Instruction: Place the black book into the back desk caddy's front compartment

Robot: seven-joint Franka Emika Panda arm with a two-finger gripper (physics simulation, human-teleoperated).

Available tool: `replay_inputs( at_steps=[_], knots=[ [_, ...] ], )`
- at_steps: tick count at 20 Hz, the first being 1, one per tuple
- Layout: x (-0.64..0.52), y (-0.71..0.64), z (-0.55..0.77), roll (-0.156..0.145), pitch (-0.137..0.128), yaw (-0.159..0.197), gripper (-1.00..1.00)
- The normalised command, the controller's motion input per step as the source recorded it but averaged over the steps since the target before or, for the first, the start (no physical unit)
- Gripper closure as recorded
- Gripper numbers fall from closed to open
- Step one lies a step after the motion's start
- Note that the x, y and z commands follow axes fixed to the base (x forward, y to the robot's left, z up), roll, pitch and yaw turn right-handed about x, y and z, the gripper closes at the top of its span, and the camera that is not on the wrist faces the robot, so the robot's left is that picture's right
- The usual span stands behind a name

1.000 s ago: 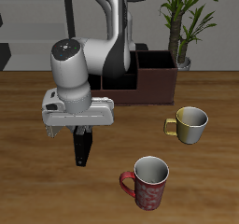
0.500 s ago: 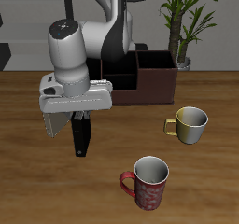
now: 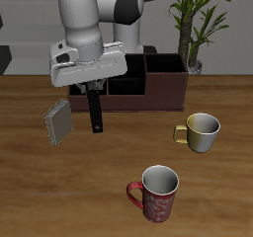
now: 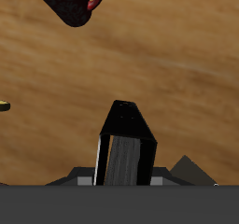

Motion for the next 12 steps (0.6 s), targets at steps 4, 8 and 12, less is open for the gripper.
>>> replay_inputs(
  at_steps=[4, 8, 12],
  knots=[
    [-0.60, 0.38, 0.58, 0.050, -0.034, 0.205, 1.00],
    [-0.47, 0.42, 0.32, 0.061, -0.008, 0.197, 1.00],
    [-0.44, 0.22, 0.29, 0.010, -0.023, 0.165, 1.00]
  ],
)
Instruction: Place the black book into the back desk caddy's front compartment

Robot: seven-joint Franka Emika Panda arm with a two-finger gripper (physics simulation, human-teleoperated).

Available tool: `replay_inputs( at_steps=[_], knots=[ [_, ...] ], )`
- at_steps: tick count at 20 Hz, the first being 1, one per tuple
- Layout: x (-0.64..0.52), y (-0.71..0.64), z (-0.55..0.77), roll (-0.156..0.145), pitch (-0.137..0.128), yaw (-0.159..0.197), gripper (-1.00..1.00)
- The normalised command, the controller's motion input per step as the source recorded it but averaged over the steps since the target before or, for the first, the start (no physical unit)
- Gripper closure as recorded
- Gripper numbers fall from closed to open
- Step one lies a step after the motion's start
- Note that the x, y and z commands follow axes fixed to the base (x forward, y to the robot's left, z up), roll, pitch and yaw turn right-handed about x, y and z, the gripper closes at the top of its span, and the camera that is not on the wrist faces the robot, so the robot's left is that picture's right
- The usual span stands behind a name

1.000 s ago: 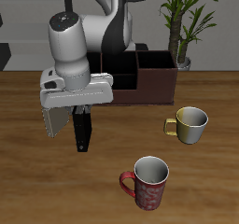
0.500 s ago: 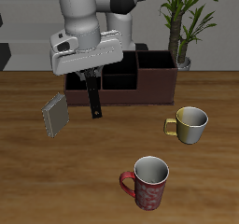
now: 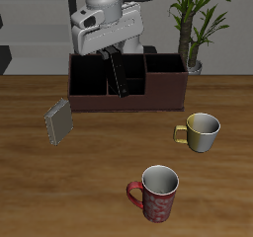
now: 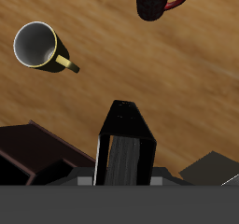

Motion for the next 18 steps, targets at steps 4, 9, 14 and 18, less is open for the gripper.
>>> replay_inputs(
  at_steps=[4, 9, 14, 18],
  knots=[
    [-0.21, 0.04, 0.22, -0.026, -0.019, 0.119, 1.00],
    [-0.33, -0.17, 0.27, -0.076, -0.014, 0.117, 1.00],
    [-0.32, -0.26, 0.21, -0.085, -0.006, 0.100, 1.00],
    [-0.28, -0.05, 0.10, -0.050, 0.014, 0.126, 1.00]
  ],
)
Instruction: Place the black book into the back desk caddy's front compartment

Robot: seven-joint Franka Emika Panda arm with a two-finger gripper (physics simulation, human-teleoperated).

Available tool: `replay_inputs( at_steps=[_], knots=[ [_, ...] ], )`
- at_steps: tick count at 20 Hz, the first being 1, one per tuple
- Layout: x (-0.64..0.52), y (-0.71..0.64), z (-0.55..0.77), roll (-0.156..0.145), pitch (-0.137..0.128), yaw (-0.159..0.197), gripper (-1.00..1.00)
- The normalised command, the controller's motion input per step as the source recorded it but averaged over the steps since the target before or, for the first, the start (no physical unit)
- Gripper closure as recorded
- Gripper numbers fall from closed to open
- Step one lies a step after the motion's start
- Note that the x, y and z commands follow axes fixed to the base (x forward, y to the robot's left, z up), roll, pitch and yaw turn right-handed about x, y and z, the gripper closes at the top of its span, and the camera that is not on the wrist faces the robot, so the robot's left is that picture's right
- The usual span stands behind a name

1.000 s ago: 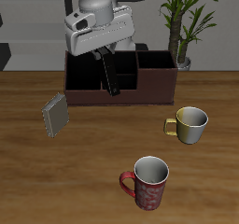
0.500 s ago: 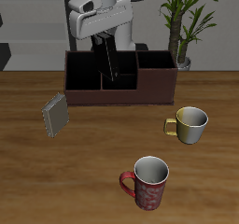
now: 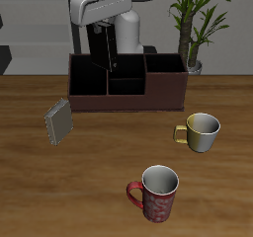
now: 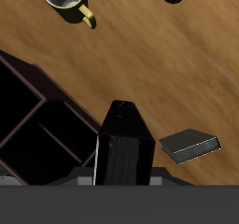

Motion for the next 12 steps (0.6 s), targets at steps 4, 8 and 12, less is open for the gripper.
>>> replay_inputs(
  at_steps=[4, 8, 12],
  knots=[
    [-0.22, 0.10, 0.12, -0.042, 0.007, 0.103, 1.00],
    [-0.16, 0.10, 0.19, -0.046, 0.002, 0.122, 1.00],
    [-0.12, 0.08, 0.09, -0.034, -0.001, 0.081, 1.00]
  ],
)
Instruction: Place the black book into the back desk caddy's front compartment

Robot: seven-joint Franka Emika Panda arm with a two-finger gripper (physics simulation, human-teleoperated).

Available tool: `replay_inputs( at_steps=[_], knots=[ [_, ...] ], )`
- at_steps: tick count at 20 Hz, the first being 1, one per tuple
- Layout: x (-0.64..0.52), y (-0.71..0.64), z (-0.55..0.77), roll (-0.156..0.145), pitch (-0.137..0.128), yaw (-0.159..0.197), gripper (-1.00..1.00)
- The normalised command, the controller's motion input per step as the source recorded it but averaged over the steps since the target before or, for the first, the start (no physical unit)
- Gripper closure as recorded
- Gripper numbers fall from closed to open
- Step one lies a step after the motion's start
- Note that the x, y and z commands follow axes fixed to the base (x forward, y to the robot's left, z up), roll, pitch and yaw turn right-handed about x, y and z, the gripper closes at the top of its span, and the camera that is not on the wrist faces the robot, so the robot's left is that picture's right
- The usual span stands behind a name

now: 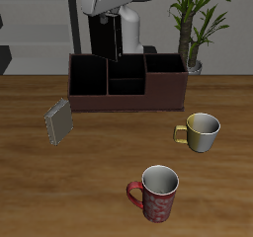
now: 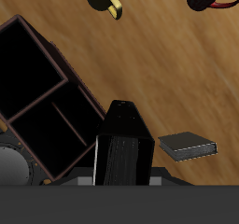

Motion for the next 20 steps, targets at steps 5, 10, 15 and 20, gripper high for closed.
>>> replay_inputs(
  at_steps=[5, 10, 15, 20],
  knots=[
    [-0.06, 0.11, -0.06, -0.016, 0.008, 0.115, 1.00],
    [0.03, 0.17, -0.05, -0.023, -0.002, 0.120, 1.00],
    [-0.01, 0.15, -0.20, -0.007, 0.035, 0.117, 1.00],
    [-0.03, 0.10, -0.15, -0.017, 0.027, 0.071, 1.00]
  ],
)
